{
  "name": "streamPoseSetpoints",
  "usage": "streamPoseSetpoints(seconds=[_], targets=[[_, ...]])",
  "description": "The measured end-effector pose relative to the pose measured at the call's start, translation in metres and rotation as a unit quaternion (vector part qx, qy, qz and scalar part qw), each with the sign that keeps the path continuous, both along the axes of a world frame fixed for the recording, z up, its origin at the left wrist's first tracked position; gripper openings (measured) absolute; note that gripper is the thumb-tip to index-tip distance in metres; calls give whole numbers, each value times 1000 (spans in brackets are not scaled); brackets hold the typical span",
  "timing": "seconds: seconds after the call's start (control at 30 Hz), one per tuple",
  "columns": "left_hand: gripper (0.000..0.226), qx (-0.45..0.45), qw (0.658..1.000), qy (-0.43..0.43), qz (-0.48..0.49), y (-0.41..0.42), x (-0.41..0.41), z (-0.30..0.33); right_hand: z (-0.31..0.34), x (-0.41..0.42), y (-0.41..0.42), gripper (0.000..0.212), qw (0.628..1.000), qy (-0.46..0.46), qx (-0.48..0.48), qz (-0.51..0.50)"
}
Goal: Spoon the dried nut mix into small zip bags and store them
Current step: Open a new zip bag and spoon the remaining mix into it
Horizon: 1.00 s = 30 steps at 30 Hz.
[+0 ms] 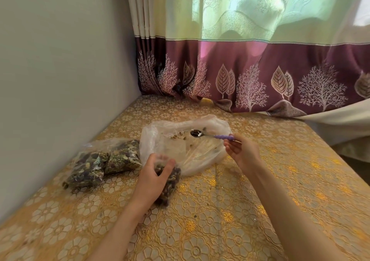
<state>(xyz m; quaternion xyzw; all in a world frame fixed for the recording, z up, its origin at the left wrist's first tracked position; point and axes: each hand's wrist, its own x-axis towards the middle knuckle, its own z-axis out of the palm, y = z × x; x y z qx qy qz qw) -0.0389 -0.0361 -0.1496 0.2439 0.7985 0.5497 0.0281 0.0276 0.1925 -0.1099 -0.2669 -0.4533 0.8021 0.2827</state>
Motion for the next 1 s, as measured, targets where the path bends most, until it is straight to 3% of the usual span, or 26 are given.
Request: streamPoseSetpoints(seconds=[0.3,0.6,0.8,1.0], targets=[[42,34,999,-37,-2,-2,2,4,45,26,-22,21,986,55,115,111],[48,77,995,-67,-3,-3,4,5,58,44,-43,18,932,77,290,204],[47,70,996,-56,-5,-3,4,5,52,41,-36,20,943,103,250,192],[43,48,998,-29,-6,-4,6,6,31,28,-16,17,984,63,160,45]])
